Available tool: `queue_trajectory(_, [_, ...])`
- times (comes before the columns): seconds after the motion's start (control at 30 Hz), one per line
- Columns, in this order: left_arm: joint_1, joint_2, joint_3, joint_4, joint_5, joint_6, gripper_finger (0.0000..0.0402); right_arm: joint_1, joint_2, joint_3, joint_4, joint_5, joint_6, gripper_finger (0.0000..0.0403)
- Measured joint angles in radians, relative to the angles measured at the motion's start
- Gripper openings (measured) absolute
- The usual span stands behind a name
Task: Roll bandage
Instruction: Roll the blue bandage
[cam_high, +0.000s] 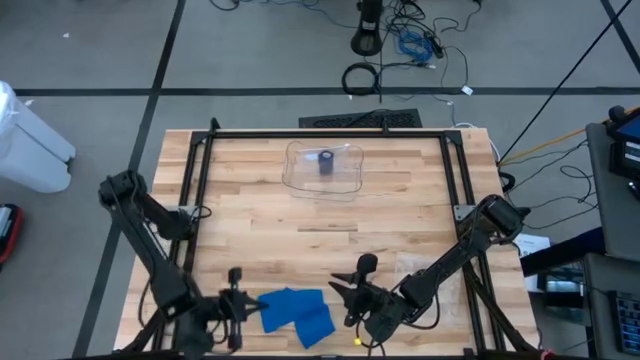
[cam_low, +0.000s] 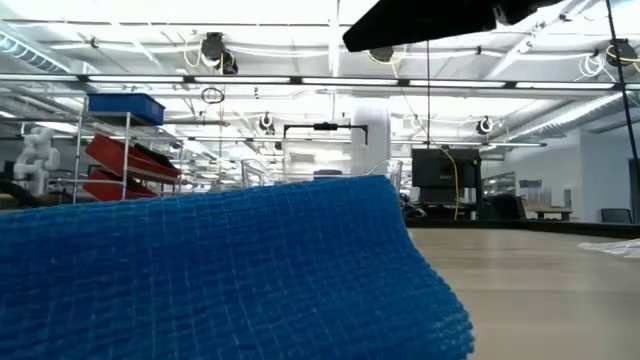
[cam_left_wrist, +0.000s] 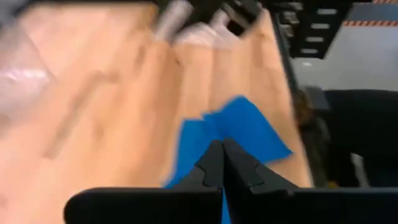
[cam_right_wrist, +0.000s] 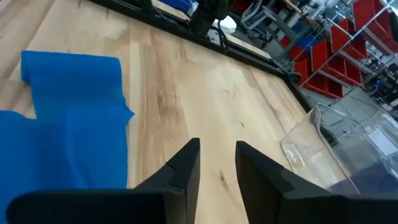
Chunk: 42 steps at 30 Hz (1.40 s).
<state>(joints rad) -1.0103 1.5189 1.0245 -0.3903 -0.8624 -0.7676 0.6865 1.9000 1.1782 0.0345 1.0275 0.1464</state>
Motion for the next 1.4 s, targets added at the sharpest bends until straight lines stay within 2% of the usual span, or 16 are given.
queue_trajectory(0.1, [-0.036, 0.084, 0.0, 0.066, 0.007, -0.08, 0.0, -0.003, -0.001, 0.0, -0.001, -0.002, 0.021, 0.0089])
queue_trajectory(0.2, [-0.044, 0.168, 0.0, 0.178, 0.041, -0.089, 0.0, -0.009, -0.001, 0.0, -0.002, -0.012, 0.048, 0.0089])
queue_trajectory(0.3, [-0.032, 0.241, 0.0, 0.256, 0.144, -0.085, 0.0, -0.012, -0.001, 0.0, -0.003, -0.013, 0.067, 0.0089])
queue_trajectory(0.47, [-0.023, 0.324, 0.016, 0.274, 0.308, -0.09, 0.0, -0.012, -0.001, 0.0, -0.003, -0.014, 0.073, 0.0089])
queue_trajectory(0.73, [-0.016, 0.358, 0.019, 0.266, 0.331, -0.122, 0.0, -0.019, -0.001, 0.0, -0.005, -0.089, 0.078, 0.0089])
queue_trajectory(1.07, [-0.015, 0.36, 0.019, -0.069, 0.34, -0.395, 0.0, -0.02, -0.001, 0.0, -0.009, -0.091, 0.078, 0.0089])
queue_trajectory(1.4, [-0.038, 0.348, 0.021, -0.26, 0.337, -0.514, 0.0, -0.02, -0.001, 0.0, -0.01, -0.091, 0.078, 0.0089])
